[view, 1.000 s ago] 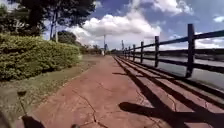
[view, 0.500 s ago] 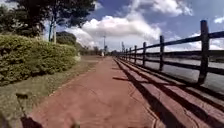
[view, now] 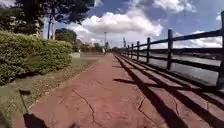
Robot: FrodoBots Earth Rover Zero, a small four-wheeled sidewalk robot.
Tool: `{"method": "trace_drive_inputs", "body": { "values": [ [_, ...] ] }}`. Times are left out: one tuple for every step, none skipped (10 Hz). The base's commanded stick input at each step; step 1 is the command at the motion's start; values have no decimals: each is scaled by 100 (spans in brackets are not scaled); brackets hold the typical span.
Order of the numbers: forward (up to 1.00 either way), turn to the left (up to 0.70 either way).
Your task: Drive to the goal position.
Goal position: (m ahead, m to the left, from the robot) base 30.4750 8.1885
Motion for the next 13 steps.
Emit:
{"method": "trace_drive_inputs", "body": {
  "values": [
    [85, 0],
    [85, 0],
    [85, 0],
    [85, 0],
    [85, 0],
    [85, 0],
    [85, 0],
    [85, -27],
    [85, -34],
    [85, -19],
    [85, 0],
    [85, 0],
    [85, 0]
  ]
}}
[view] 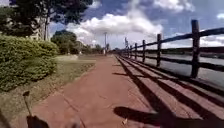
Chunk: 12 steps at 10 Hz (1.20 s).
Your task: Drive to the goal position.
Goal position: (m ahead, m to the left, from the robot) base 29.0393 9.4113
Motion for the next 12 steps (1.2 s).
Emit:
{"method": "trace_drive_inputs", "body": {
  "values": [
    [85, 0],
    [85, 0],
    [85, 0],
    [85, 0],
    [85, 0],
    [85, 0],
    [85, 0],
    [85, 0],
    [85, 0],
    [85, 0],
    [85, 0],
    [85, 0]
  ]
}}
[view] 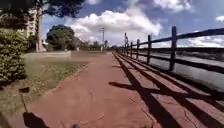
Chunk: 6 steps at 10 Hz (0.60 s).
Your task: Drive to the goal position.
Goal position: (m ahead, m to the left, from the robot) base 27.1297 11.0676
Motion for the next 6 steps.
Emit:
{"method": "trace_drive_inputs", "body": {
  "values": [
    [85, 0],
    [85, 0],
    [85, 0],
    [85, 0],
    [85, 0],
    [85, 0]
  ]
}}
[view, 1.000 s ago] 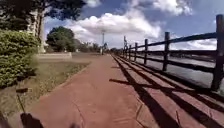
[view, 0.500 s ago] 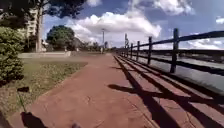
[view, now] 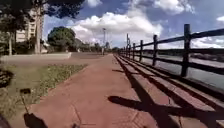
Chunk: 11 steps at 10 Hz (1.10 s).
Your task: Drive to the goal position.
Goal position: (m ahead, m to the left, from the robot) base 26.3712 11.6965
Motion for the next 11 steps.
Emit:
{"method": "trace_drive_inputs", "body": {
  "values": [
    [85, 0],
    [85, 0],
    [85, 0],
    [85, 0],
    [85, 0],
    [85, 0],
    [85, 0],
    [85, 0],
    [85, 0],
    [85, 0],
    [85, 0]
  ]
}}
